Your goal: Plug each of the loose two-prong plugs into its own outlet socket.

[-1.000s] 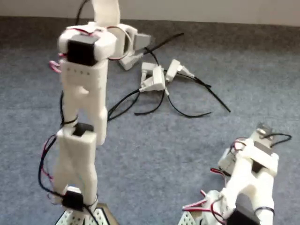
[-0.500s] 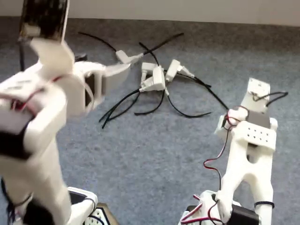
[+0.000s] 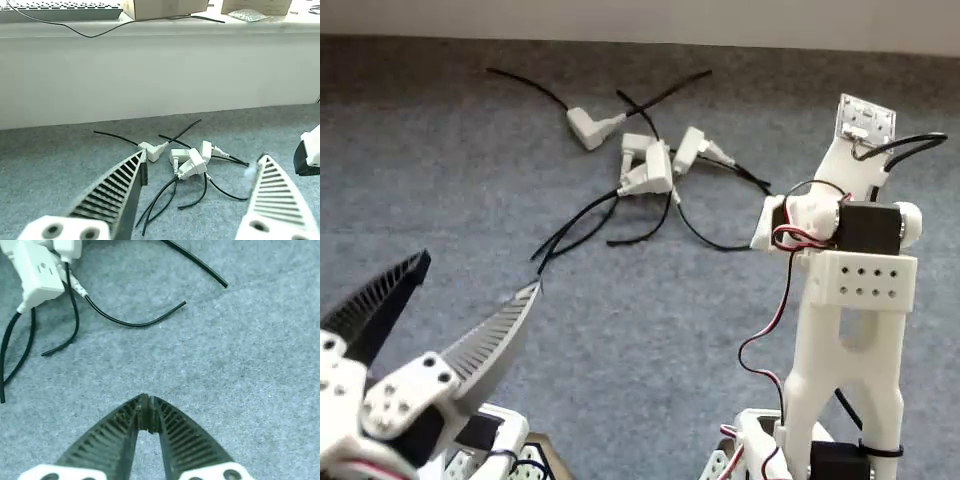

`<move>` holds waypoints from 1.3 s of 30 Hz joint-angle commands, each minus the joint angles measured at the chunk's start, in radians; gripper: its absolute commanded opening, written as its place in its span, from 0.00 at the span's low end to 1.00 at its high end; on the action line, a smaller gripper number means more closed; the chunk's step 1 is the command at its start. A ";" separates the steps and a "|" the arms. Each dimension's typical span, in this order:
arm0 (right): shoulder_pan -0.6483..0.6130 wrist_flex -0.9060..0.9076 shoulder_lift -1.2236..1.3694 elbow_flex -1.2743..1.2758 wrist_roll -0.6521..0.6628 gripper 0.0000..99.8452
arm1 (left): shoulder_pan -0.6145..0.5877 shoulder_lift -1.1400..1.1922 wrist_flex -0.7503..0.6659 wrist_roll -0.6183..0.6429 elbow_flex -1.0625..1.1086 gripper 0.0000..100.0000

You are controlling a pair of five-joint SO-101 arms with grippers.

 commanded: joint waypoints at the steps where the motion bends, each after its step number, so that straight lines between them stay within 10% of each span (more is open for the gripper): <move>1: -0.016 0.068 -0.041 -0.173 -0.012 0.01 | 0.004 -0.090 -0.005 -0.008 0.117 0.33; 23: -0.166 -0.154 -0.532 0.498 -0.005 0.01 | 0.004 -0.704 -0.540 -0.040 1.371 0.33; 39: -0.111 -0.519 -0.532 1.038 0.123 0.01 | -0.196 -0.704 -0.552 0.135 1.751 0.33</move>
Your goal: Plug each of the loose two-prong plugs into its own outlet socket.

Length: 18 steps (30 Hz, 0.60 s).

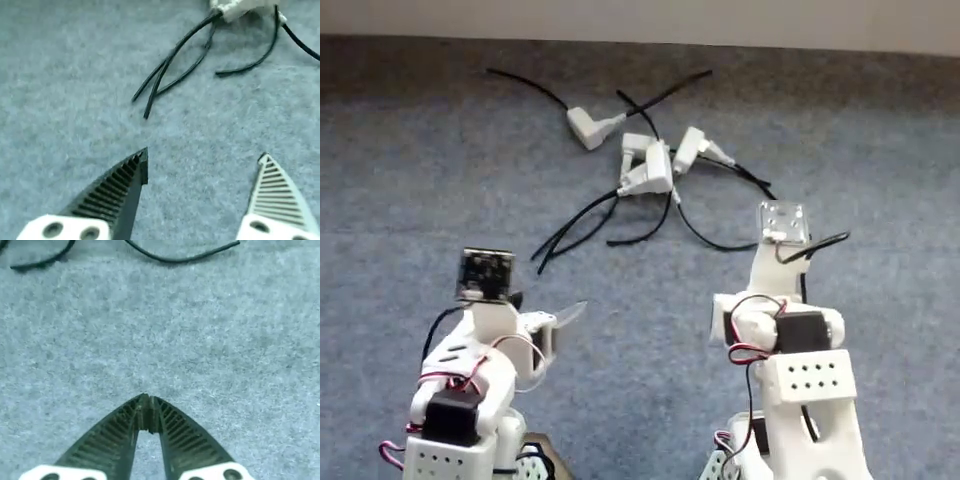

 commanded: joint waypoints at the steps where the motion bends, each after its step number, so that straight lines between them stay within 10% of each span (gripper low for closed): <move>1: 0.077 -0.136 -0.012 0.117 0.020 0.01 | -0.114 -0.007 -0.015 0.052 0.002 0.33; 18: 0.236 -0.407 -0.012 0.495 0.192 0.01 | -0.154 -0.007 0.040 -0.133 0.163 0.34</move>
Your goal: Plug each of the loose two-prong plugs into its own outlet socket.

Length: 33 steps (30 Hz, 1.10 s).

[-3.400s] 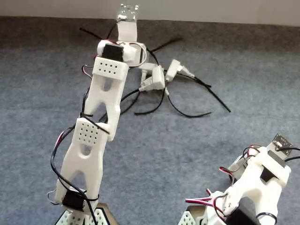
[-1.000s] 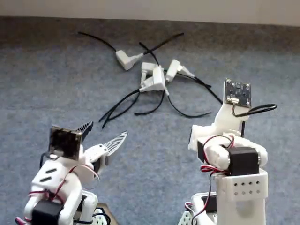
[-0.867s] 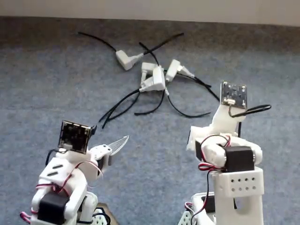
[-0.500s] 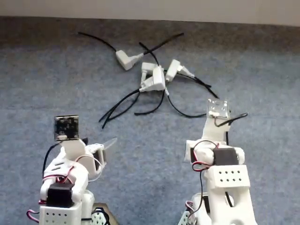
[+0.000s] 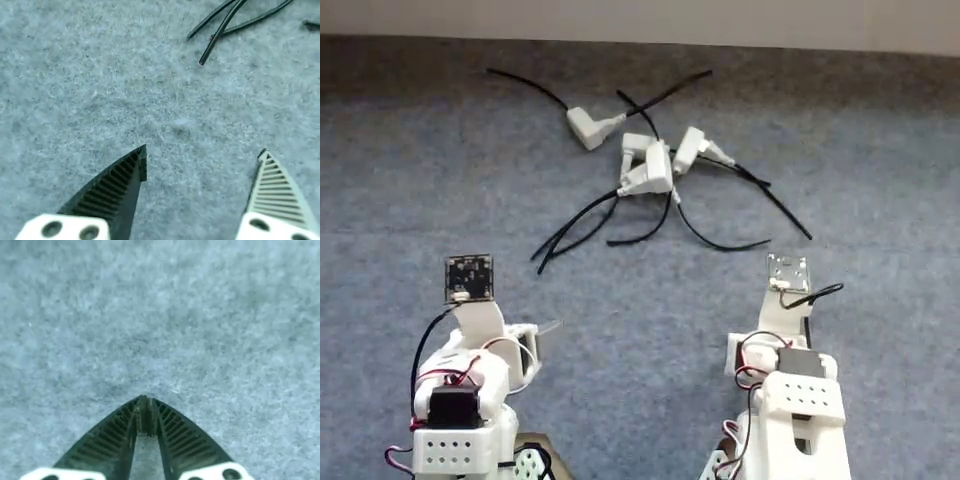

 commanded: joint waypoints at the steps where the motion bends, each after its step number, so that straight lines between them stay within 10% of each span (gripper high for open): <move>1: 0.028 -0.024 -0.001 0.012 0.017 0.01 | -0.012 -0.007 0.005 -0.091 0.007 0.34; 33: 0.107 0.035 -0.001 0.102 0.215 0.01 | -0.019 -0.007 0.068 -0.104 0.027 0.33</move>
